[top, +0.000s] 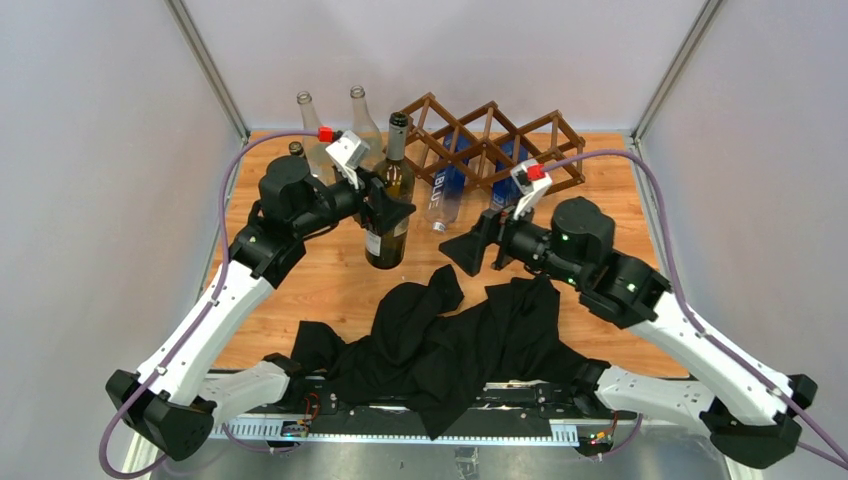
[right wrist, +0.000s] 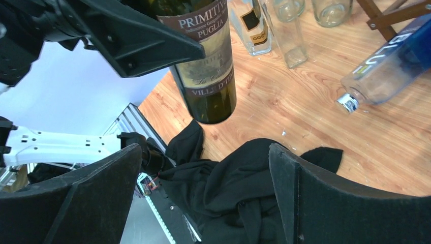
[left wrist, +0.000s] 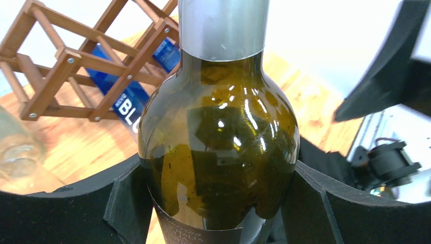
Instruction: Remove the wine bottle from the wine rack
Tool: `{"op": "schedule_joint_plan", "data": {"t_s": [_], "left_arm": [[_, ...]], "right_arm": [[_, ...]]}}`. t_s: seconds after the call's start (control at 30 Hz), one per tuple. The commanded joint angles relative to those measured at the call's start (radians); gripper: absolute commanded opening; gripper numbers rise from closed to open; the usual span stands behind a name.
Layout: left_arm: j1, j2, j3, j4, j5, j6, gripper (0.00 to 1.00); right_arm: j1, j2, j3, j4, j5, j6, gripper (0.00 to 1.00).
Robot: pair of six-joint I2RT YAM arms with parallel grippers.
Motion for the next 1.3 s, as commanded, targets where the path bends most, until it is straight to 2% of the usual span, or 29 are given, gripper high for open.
{"op": "schedule_joint_plan", "data": {"t_s": [0.0,0.27,0.33,0.47,0.63,0.83,0.9,0.93,0.97,1.0,1.07,1.1,1.13,1.17,1.27], "left_arm": [[0.003,-0.019,0.061,0.145,0.060,-0.158,0.00],[0.003,-0.059,0.050,0.138,0.063,-0.179,0.00],[0.003,-0.062,0.050,0.143,0.063,-0.192,0.00],[0.004,-0.066,0.055,0.153,0.059,-0.217,0.00],[0.005,-0.066,0.065,0.161,0.070,-0.256,0.00],[0.008,-0.073,0.083,0.152,0.086,-0.278,0.00],[0.010,-0.076,0.084,0.143,0.088,-0.277,0.00],[0.012,-0.079,0.085,0.139,0.089,-0.277,0.00],[0.014,-0.081,0.086,0.135,0.086,-0.277,0.04],[0.019,-0.082,0.088,0.130,0.082,-0.278,0.18],[0.025,-0.084,0.093,0.119,0.066,-0.280,0.64],[0.028,-0.084,0.096,0.113,0.050,-0.280,0.82],[0.031,-0.084,0.098,0.109,0.041,-0.277,0.92],[0.035,-0.085,0.099,0.109,0.035,-0.274,0.98],[0.053,-0.079,0.099,0.116,0.028,-0.286,1.00]], "right_arm": [[-0.001,0.081,-0.037,0.170,-0.065,-0.045,0.98],[0.133,0.274,0.007,0.338,0.057,-0.169,0.99],[0.171,0.308,-0.004,0.405,0.141,-0.189,0.99],[0.221,0.337,-0.072,0.576,0.209,-0.239,0.99],[0.236,0.383,-0.121,0.728,0.269,-0.266,0.99],[0.238,0.454,-0.093,0.754,0.284,-0.286,0.99],[0.238,0.453,-0.096,0.751,0.301,-0.288,0.93],[0.237,0.447,-0.101,0.750,0.303,-0.291,0.82],[0.238,0.438,-0.111,0.750,0.308,-0.293,0.73],[0.238,0.428,-0.124,0.750,0.315,-0.293,0.62],[0.238,0.407,-0.142,0.737,0.335,-0.301,0.36],[0.238,0.397,-0.147,0.732,0.346,-0.307,0.21],[0.238,0.387,-0.156,0.724,0.358,-0.311,0.09],[0.238,0.378,-0.165,0.711,0.369,-0.318,0.01],[0.239,0.355,-0.188,0.695,0.372,-0.334,0.00]]}}
